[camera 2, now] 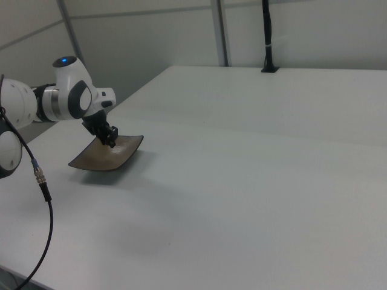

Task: Strawberries on a ceramic plate
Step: 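Carry the strawberry over the plate and lower it onto the plate center, then open the gripper to release the strawberry onto the plate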

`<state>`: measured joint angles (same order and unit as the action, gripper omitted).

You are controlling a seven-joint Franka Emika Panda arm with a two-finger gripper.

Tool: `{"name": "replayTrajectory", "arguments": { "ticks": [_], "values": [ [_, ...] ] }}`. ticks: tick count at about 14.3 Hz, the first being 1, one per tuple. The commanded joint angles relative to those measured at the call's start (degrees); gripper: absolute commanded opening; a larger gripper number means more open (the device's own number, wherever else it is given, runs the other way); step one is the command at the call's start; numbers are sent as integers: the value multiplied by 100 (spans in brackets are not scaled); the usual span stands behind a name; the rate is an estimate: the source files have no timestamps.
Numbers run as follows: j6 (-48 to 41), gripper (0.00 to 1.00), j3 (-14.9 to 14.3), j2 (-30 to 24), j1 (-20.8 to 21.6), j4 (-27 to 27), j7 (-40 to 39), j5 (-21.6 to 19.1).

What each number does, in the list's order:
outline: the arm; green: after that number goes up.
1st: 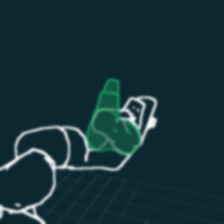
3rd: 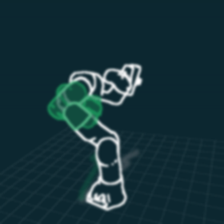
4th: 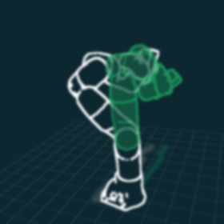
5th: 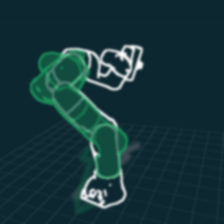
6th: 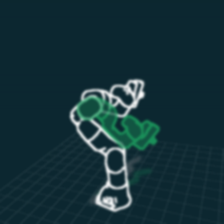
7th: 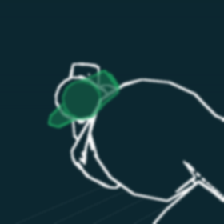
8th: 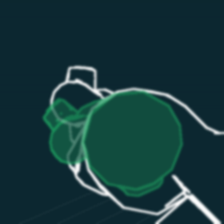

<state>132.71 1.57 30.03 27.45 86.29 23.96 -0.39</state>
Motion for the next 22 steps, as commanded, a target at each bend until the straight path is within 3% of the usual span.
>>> {"name": "replayTrajectory", "arguments": {
  "ticks": [1,3,4,5,7,14,22],
  "values": [
    [281,18,-51,231,103,-34,83,39],
    [395,34,-51,293,130,-34,83,48],
    [457,47,-51,336,138,-34,74,39],
    [509,51,-51,372,138,-34,74,56],
    [536,100,-51,425,138,-42,74,65],
    [20,100,-139,-58,69,-51,65,144],
    [-3222,100,-166,-1876,-898,10,56,162]
  ]
}}
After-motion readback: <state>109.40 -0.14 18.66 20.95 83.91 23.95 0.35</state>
